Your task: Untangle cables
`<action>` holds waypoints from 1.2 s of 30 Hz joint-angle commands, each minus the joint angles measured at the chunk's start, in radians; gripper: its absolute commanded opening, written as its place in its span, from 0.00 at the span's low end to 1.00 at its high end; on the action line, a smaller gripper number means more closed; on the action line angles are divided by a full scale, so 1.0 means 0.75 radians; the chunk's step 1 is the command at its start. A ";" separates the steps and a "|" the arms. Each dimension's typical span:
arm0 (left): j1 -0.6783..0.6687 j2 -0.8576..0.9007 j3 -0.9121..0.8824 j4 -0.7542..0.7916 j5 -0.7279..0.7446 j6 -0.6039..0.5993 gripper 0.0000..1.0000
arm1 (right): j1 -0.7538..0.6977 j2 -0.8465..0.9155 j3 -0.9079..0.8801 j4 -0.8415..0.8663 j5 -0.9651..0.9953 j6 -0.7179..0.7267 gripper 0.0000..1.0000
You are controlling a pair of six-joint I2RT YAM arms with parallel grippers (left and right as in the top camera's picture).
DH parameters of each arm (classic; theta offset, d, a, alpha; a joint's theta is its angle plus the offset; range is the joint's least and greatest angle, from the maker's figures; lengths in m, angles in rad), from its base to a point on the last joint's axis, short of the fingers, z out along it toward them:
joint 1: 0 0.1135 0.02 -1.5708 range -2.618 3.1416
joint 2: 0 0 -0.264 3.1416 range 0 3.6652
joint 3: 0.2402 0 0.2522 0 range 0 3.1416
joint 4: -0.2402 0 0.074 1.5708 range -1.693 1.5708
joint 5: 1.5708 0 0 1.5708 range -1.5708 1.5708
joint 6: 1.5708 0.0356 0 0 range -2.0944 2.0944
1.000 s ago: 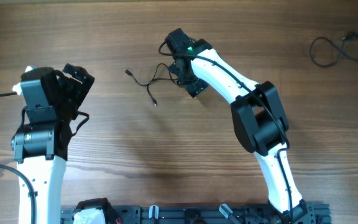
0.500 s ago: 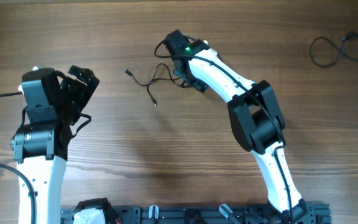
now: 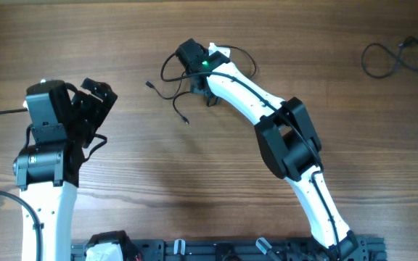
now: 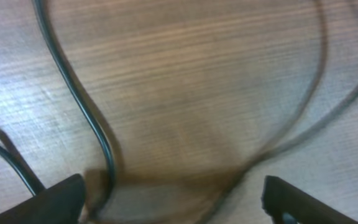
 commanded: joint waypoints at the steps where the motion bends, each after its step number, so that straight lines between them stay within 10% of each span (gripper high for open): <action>1: 0.002 -0.012 -0.001 -0.001 0.011 0.021 1.00 | -0.019 0.079 -0.026 -0.161 -0.230 0.027 0.73; 5: 0.002 -0.012 -0.001 -0.020 0.011 0.021 1.00 | -0.088 0.079 -0.028 -0.285 -0.381 0.061 0.38; 13: 0.002 -0.012 -0.001 -0.071 0.011 0.021 1.00 | -0.203 0.079 -0.127 -0.327 -0.527 0.056 0.48; 17: 0.002 -0.012 -0.001 -0.071 0.011 0.021 1.00 | -0.208 0.078 -0.189 -0.205 -0.591 0.014 0.05; 36: 0.002 -0.012 -0.001 -0.070 0.011 0.021 1.00 | -0.973 -0.850 -0.180 -0.688 -0.056 -0.172 0.04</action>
